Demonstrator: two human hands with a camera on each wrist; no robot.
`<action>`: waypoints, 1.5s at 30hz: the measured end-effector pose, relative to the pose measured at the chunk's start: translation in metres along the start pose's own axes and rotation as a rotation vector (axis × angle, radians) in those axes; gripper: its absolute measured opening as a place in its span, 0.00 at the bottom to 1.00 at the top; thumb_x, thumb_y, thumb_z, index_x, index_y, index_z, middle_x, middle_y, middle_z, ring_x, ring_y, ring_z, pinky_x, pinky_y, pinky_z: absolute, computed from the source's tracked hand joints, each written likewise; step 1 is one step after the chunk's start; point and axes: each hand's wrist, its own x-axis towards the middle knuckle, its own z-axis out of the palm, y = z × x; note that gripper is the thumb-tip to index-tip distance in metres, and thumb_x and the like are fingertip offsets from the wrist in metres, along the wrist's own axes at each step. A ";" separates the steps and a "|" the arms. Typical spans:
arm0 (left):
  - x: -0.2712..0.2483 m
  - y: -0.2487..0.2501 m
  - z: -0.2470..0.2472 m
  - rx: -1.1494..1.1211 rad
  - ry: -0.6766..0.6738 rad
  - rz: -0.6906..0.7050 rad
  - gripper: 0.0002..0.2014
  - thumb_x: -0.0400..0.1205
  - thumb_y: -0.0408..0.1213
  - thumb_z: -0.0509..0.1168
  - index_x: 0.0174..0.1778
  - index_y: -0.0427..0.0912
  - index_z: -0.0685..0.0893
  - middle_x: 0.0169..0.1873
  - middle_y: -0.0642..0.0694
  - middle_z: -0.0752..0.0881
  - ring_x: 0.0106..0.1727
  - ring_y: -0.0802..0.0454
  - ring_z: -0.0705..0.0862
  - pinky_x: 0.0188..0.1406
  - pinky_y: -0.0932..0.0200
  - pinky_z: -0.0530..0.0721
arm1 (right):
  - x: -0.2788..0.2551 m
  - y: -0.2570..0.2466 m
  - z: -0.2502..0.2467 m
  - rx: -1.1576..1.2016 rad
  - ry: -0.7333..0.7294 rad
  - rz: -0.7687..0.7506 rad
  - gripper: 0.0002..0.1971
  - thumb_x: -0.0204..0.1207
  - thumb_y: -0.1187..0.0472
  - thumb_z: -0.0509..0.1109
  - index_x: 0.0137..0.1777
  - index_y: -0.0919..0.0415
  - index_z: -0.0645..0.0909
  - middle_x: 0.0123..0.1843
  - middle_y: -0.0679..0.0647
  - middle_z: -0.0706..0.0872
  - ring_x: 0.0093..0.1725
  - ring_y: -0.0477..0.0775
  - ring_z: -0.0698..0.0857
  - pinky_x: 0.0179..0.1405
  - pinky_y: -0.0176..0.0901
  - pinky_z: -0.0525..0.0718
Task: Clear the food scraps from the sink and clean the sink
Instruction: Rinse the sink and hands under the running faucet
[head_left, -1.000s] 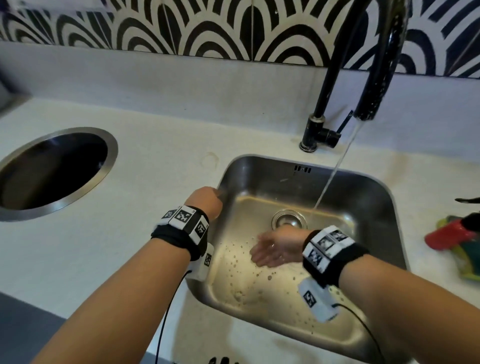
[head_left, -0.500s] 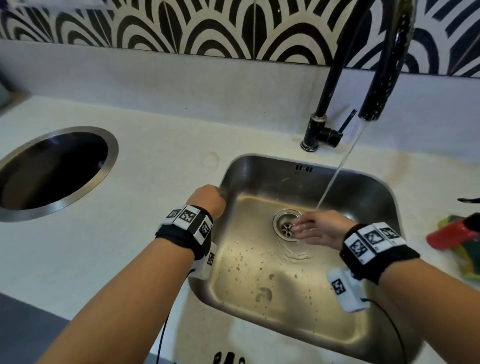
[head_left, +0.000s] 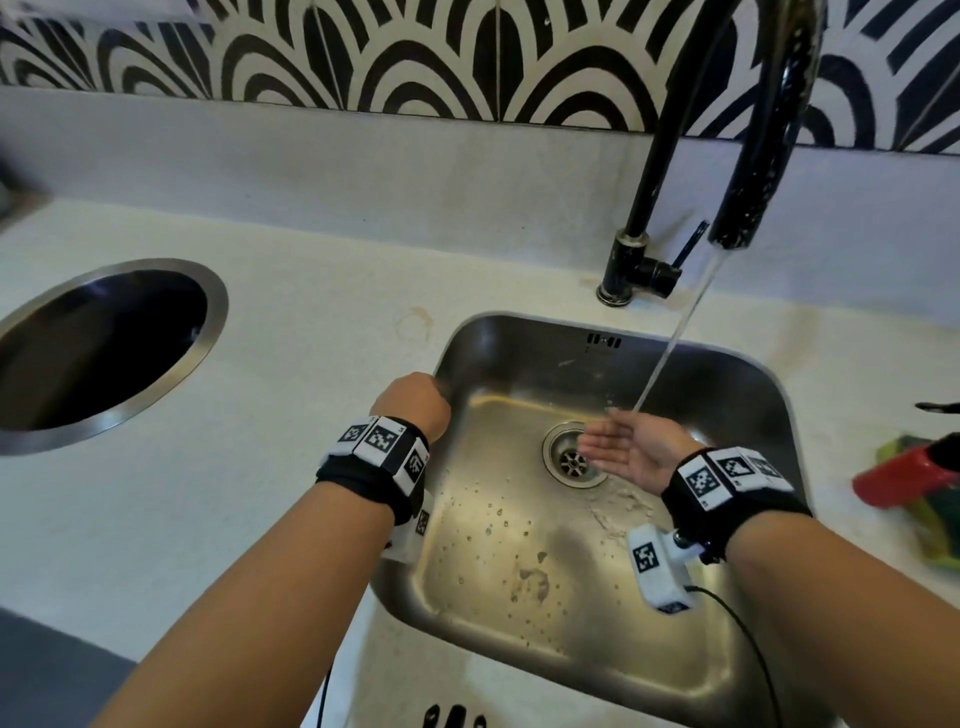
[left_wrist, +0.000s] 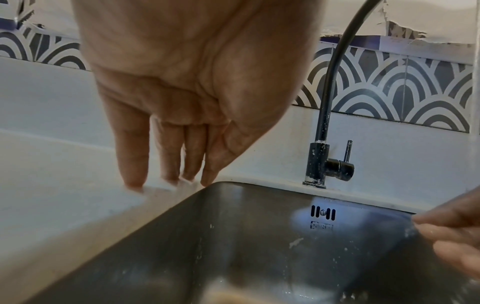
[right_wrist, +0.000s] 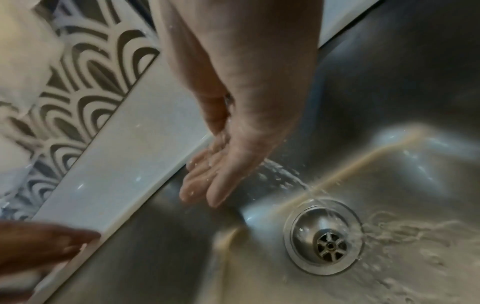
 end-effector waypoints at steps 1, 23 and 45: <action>0.001 0.000 -0.001 -0.006 0.005 0.001 0.18 0.82 0.32 0.55 0.66 0.41 0.82 0.64 0.39 0.83 0.65 0.40 0.81 0.62 0.53 0.78 | 0.001 0.004 0.009 -0.064 -0.029 0.022 0.21 0.86 0.54 0.54 0.51 0.70 0.83 0.43 0.63 0.91 0.45 0.58 0.90 0.47 0.47 0.87; 0.003 -0.001 0.001 -0.035 0.022 -0.009 0.19 0.81 0.32 0.55 0.66 0.42 0.82 0.63 0.39 0.83 0.64 0.40 0.82 0.60 0.53 0.79 | 0.020 0.014 0.032 0.047 0.088 -0.056 0.20 0.87 0.55 0.53 0.58 0.69 0.81 0.61 0.65 0.85 0.54 0.61 0.86 0.49 0.48 0.81; 0.005 0.005 0.003 -0.008 0.057 -0.008 0.18 0.82 0.32 0.55 0.65 0.40 0.81 0.62 0.37 0.84 0.63 0.38 0.81 0.58 0.53 0.78 | 0.024 0.004 0.004 0.448 0.028 -0.032 0.20 0.86 0.58 0.50 0.52 0.69 0.82 0.40 0.64 0.91 0.41 0.60 0.92 0.41 0.51 0.89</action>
